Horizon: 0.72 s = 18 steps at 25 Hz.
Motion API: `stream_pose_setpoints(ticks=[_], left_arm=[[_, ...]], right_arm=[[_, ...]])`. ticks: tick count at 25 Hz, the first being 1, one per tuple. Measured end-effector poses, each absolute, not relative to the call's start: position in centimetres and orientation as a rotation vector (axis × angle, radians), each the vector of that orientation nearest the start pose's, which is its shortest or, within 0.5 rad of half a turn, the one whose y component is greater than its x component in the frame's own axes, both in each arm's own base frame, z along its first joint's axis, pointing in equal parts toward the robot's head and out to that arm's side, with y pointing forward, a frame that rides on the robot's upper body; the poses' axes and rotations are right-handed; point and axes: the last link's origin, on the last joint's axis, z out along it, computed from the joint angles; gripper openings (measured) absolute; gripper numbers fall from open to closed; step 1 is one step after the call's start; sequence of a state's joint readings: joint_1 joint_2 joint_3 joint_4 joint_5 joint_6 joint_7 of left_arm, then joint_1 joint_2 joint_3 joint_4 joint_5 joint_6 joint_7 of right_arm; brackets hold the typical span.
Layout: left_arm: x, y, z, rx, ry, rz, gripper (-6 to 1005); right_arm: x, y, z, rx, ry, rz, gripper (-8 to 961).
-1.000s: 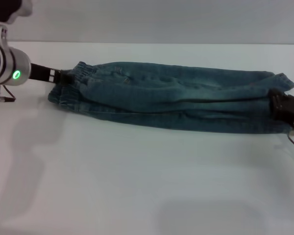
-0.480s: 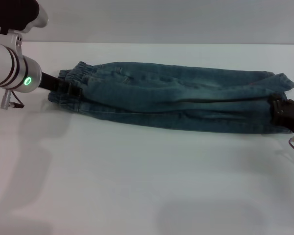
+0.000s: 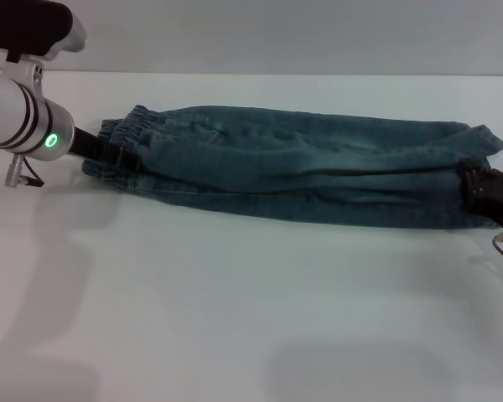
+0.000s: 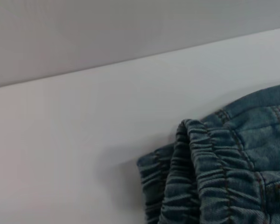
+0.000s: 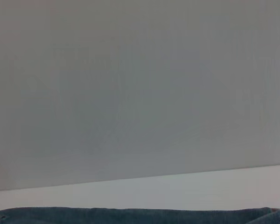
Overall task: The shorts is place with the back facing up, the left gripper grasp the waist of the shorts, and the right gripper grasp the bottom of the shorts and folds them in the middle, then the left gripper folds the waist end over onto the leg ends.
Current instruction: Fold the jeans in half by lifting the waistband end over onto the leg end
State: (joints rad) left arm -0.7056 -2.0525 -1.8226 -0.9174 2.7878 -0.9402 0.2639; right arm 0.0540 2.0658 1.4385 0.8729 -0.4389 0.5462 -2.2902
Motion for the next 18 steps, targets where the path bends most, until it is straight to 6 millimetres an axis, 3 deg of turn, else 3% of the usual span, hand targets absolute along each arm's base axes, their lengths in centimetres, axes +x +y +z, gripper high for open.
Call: stream_pose_setpoints(ticks=[18], left_arm=[[-24.16,43.45,0.59,-2.028,-1.135,0.254,775]], right_arm=[[31.04,31.39,-2.27,-1.85,0.895,0.68,0]])
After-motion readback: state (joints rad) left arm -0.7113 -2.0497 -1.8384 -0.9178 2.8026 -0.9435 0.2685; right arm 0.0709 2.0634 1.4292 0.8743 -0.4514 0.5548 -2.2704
